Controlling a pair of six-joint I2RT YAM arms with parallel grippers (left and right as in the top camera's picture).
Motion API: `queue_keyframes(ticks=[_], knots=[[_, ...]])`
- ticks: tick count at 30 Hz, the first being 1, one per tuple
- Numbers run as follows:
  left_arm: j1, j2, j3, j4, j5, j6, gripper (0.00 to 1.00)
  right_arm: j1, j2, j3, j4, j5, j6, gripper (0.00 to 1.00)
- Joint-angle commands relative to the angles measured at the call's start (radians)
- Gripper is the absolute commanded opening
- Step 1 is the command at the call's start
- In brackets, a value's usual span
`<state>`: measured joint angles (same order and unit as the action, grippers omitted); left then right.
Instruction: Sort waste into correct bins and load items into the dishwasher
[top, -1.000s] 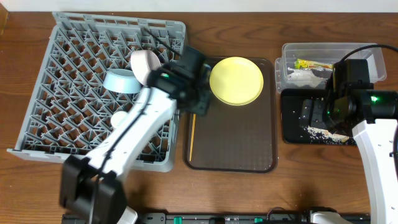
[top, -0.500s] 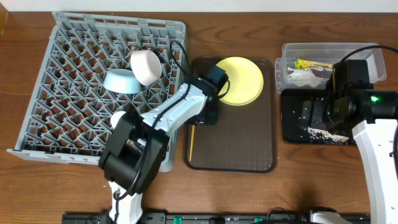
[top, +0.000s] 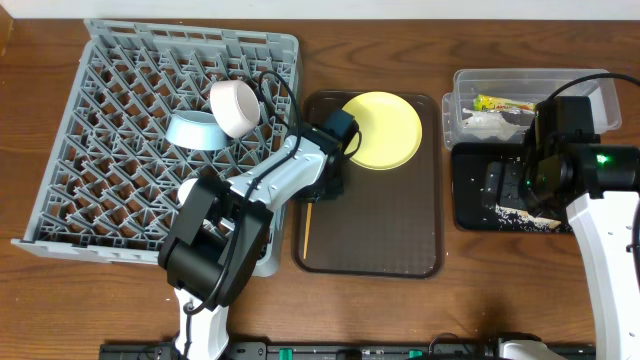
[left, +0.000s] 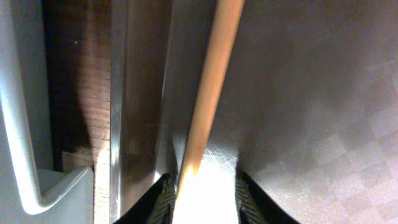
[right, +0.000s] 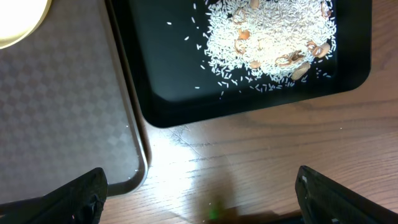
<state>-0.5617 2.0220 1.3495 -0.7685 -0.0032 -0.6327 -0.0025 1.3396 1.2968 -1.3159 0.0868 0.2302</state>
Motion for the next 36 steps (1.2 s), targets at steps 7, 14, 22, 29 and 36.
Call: queue_keyframes(ticks=[7, 14, 22, 29, 36], knots=[[0.005, -0.011, -0.018, -0.027, 0.020, 0.057, 0.06, -0.004, -0.006, 0.014, -0.002, 0.011, -0.011, 0.95], [0.013, -0.202, 0.085, -0.140, 0.017, 0.247, 0.06, -0.004, -0.006, 0.014, -0.001, 0.011, -0.011, 0.95], [0.187, -0.446, 0.123, -0.185, 0.018, 0.526, 0.06, -0.004, -0.006, 0.014, 0.000, 0.011, -0.010, 0.95], [0.317, -0.340, 0.122, -0.166, 0.019, 0.577, 0.06, -0.004, -0.006, 0.014, -0.001, 0.010, -0.010, 0.95], [0.314, -0.191, 0.122, -0.147, 0.071, 0.576, 0.06, -0.004, -0.006, 0.014, -0.001, 0.011, -0.010, 0.95]])
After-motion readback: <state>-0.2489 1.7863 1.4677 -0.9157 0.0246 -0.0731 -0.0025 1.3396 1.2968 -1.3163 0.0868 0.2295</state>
